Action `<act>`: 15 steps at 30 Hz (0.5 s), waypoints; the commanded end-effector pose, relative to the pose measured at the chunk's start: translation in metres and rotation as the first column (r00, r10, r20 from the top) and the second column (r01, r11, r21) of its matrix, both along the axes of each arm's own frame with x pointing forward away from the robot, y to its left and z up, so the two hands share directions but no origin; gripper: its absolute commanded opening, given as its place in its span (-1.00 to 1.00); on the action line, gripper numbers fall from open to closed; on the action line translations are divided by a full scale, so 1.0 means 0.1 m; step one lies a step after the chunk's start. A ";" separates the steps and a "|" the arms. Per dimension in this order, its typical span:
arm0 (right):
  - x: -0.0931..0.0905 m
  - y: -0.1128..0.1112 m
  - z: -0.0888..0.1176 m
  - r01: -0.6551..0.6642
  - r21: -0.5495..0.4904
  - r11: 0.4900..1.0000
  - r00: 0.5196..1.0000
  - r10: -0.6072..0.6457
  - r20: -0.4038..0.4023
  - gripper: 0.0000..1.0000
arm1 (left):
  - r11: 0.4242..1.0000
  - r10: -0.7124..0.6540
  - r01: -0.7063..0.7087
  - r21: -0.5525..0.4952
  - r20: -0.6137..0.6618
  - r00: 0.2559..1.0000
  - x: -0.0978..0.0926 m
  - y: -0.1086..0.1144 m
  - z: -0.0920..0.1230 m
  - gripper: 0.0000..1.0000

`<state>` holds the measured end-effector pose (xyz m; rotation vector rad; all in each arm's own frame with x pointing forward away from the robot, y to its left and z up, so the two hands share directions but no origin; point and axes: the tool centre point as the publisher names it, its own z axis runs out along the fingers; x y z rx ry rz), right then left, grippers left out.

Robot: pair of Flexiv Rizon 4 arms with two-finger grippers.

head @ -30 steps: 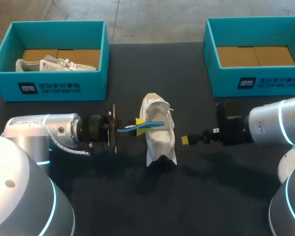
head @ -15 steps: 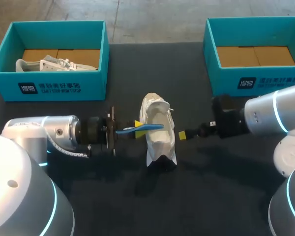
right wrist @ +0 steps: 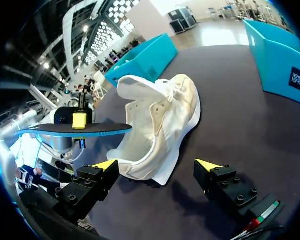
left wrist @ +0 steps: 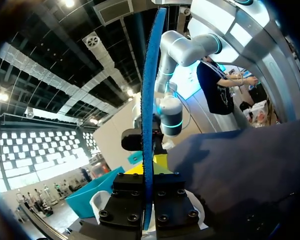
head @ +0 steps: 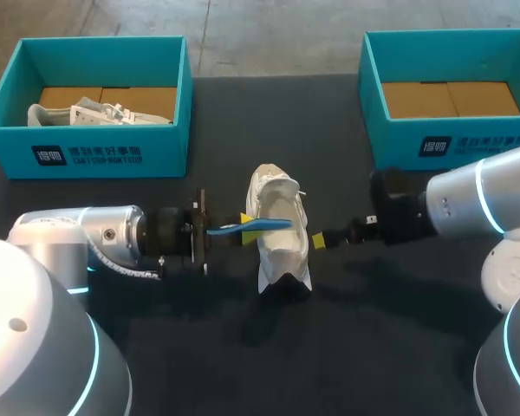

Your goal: Take the shoe out of the shoebox, open the shoe tongue, remove and reinsert the insole, then place the shoe into the shoebox

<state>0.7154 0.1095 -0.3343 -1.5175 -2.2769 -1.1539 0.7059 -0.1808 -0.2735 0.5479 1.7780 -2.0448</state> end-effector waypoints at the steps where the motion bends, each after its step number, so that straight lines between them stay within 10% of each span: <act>1: -0.06 -0.02 -0.02 0.010 0.004 1.000 1.000 -0.010 0.004 1.00 | 1.000 0.000 0.000 -0.006 -0.007 1.000 0.02 -0.07 -0.03 -1.00; 15: -0.13 -0.04 -0.04 0.017 -0.003 1.000 1.000 -0.017 -0.002 1.00 | 1.000 0.018 -0.018 0.006 -0.009 1.000 0.08 -0.22 -0.20 -1.00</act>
